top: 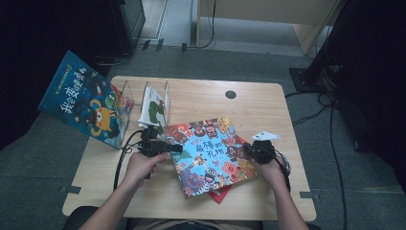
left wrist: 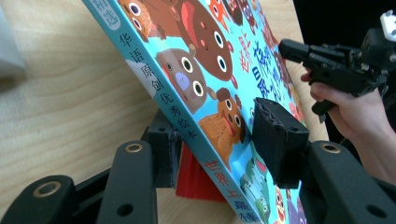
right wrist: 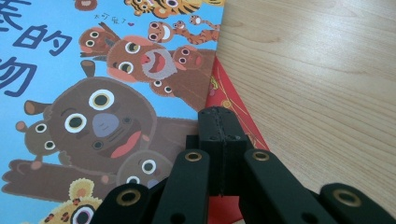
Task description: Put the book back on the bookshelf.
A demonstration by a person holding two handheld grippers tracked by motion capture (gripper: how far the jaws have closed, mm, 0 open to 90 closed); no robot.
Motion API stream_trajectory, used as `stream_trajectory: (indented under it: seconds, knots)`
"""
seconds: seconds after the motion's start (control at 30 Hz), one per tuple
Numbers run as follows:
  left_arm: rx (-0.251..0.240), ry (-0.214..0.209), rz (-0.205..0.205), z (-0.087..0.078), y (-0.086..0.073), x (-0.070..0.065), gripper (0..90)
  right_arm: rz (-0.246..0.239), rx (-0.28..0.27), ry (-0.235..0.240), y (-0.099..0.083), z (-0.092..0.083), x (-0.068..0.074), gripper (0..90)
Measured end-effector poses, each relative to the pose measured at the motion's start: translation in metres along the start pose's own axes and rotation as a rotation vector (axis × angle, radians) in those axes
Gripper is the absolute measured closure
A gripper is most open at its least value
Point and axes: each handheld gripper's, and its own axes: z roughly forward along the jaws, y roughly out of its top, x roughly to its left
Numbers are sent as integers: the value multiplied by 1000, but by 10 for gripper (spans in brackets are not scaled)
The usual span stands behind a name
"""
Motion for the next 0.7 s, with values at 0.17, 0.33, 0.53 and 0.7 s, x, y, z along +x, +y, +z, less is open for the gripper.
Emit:
stream_trajectory:
  seconds: [0.17,0.33,0.53,0.7]
  knots:
    - [30,20,-14,4,-11,5,529,-6,-5,8,0,1,0,900]
    - [54,49,-1,5,-21,5,522,-4,-2,19,4,4,-1,900]
    - [45,59,12,5,-29,5,517,-10,5,29,10,10,-1,900]
    - [28,60,20,5,-29,5,513,11,3,36,12,13,-2,900]
